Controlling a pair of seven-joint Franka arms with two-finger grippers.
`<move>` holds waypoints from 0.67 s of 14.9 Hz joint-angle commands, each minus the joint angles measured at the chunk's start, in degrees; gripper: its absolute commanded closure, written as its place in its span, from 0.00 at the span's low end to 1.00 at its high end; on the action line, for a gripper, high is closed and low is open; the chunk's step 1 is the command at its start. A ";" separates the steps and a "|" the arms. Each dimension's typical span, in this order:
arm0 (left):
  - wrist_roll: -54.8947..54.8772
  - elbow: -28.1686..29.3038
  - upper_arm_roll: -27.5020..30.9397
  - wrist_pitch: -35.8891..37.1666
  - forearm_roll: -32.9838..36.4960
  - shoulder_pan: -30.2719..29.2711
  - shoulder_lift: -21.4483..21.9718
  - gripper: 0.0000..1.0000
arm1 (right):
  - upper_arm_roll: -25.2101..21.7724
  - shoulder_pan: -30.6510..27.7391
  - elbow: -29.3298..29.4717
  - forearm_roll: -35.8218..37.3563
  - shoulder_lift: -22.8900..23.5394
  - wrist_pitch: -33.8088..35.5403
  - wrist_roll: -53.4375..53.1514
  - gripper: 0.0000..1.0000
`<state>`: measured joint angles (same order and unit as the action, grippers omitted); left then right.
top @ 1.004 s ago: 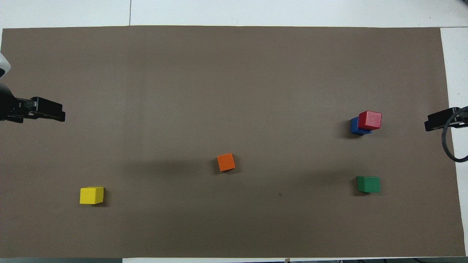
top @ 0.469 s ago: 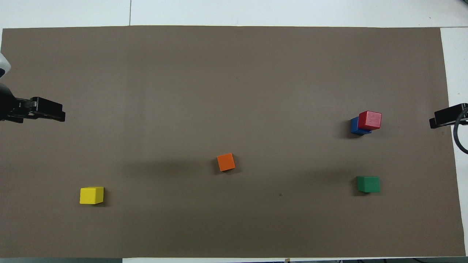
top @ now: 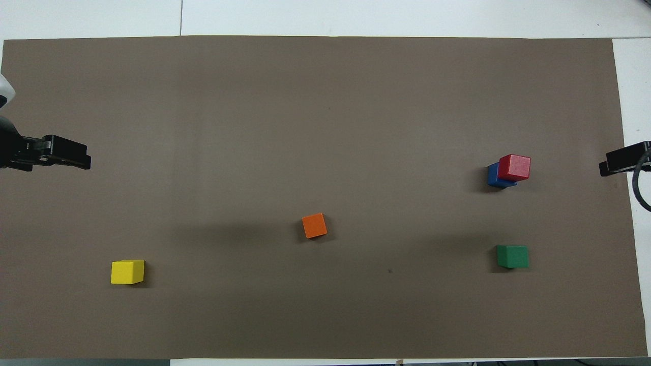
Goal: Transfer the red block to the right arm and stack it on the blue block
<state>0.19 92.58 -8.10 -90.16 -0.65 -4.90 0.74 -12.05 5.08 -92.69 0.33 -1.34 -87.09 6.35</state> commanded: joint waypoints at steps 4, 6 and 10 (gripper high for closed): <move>-0.72 1.02 0.28 0.60 -0.67 -0.10 1.28 0.00 | -0.61 0.11 1.46 0.81 0.82 -0.62 1.47 0.00; -0.63 1.02 0.36 0.60 -0.67 -0.10 1.28 0.00 | -0.52 0.29 1.46 1.43 0.90 -0.80 1.47 0.00; -0.72 1.02 0.36 0.60 -0.67 -0.10 1.28 0.00 | -0.61 0.29 1.37 1.43 0.64 -2.29 1.38 0.00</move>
